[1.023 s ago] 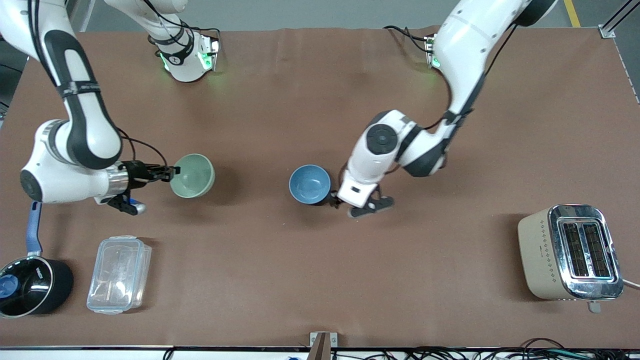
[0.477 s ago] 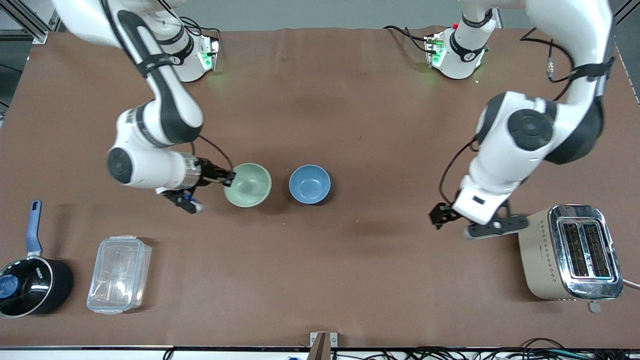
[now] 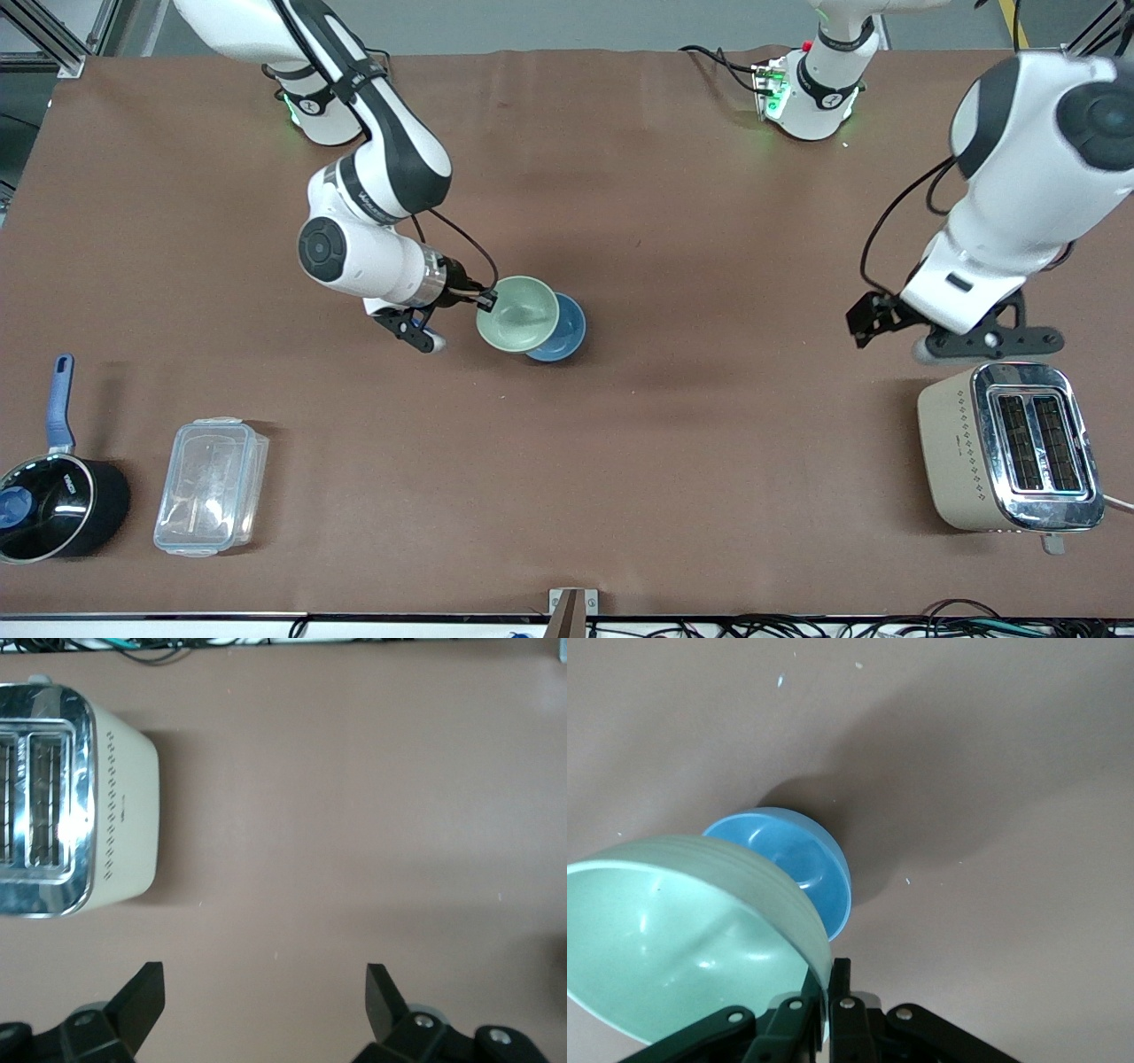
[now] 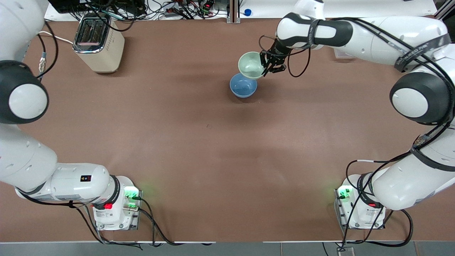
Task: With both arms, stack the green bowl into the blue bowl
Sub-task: 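Lower the green bowl into the blue bowl and open the right gripper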
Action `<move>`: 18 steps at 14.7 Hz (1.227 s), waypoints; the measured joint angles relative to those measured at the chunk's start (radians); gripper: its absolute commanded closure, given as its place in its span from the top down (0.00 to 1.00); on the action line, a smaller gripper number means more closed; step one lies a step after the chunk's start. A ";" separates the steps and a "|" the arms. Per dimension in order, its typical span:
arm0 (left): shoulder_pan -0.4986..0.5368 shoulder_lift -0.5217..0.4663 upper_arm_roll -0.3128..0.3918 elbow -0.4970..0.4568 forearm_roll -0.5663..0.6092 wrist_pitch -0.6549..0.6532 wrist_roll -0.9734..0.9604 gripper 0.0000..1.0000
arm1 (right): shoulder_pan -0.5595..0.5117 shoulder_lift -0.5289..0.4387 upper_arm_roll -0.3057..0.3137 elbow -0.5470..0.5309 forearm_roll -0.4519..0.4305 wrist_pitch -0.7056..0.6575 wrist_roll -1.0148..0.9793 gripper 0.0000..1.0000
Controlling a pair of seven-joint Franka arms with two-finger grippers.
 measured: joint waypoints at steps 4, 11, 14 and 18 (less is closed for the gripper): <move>0.004 -0.083 0.059 -0.006 -0.081 -0.123 0.105 1.00 | 0.003 0.038 -0.004 0.005 0.002 0.013 0.000 0.04; -0.122 -0.231 0.209 -0.094 -0.097 -0.219 0.138 1.00 | 0.029 0.111 -0.005 0.032 0.039 0.057 0.000 0.07; -0.119 -0.240 0.213 -0.108 -0.097 -0.219 0.145 1.00 | 0.053 0.143 -0.005 0.035 0.043 0.075 0.000 0.07; -0.119 -0.240 0.214 -0.109 -0.097 -0.217 0.145 1.00 | 0.064 0.158 -0.005 0.039 0.058 0.089 0.000 0.50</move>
